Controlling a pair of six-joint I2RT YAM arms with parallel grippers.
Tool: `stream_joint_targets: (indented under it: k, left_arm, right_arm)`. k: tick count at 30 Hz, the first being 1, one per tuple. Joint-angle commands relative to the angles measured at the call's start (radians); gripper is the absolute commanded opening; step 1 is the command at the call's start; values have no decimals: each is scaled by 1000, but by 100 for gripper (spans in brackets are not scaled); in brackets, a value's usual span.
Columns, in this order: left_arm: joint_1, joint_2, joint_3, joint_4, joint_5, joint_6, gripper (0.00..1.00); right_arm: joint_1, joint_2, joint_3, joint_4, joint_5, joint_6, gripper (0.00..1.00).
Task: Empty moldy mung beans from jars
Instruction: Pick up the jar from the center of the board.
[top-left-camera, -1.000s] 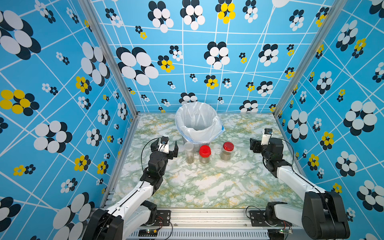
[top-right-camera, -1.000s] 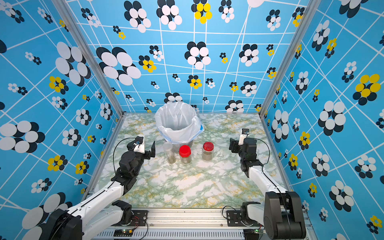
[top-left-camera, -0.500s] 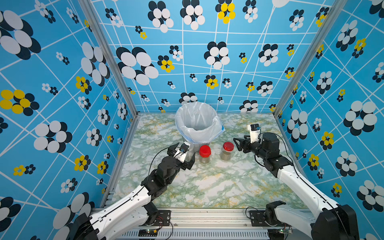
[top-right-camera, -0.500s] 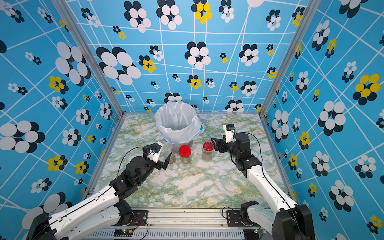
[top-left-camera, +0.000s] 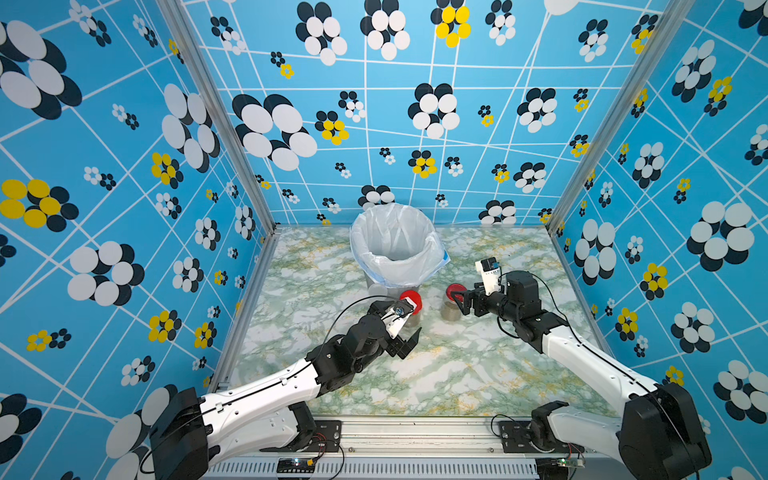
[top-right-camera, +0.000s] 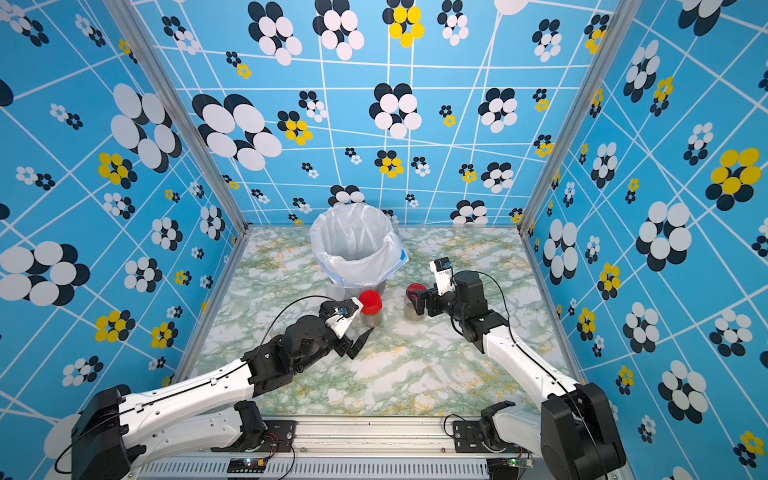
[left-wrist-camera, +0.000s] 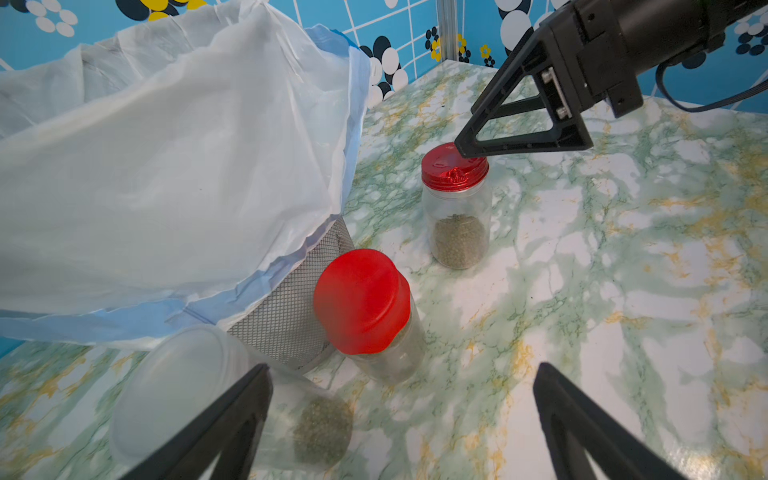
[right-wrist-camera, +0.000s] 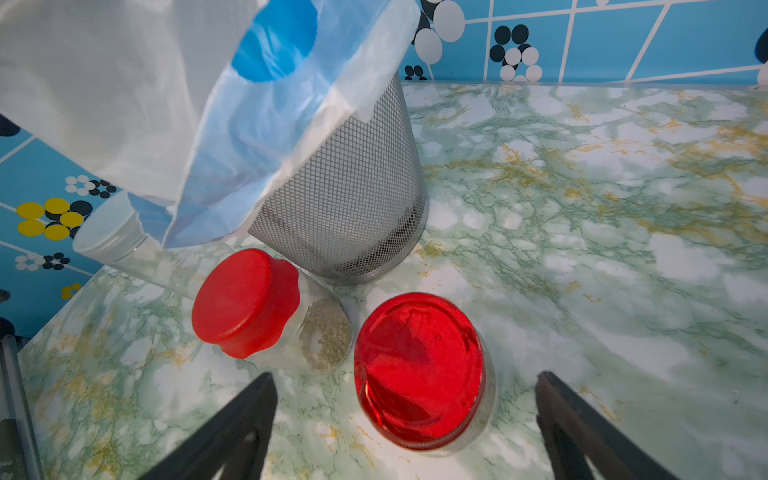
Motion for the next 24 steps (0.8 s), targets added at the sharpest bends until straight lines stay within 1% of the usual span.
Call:
stream_joint_targets:
  k: [1, 3, 7, 15, 18, 24]
  left_arm:
    - [-10, 11, 16, 50, 52, -61, 99]
    - [-10, 20, 11, 67, 50, -73, 99]
    - [-9, 44, 15, 58, 4, -88, 99]
    - [-7, 87, 35, 49, 38, -78, 99]
    - [0, 84, 32, 59, 56, -83, 100]
    - [19, 78, 27, 50, 79, -91, 99]
  right_arm:
    - [9, 2, -45, 31, 29, -13, 99]
    - [8, 3, -74, 56, 42, 8, 99]
    - [19, 22, -100, 89, 41, 31, 99]
    - [46, 134, -84, 173, 69, 25, 99]
    - [46, 175, -76, 201, 109, 35, 99]
    - [62, 236, -55, 248, 127, 34, 99]
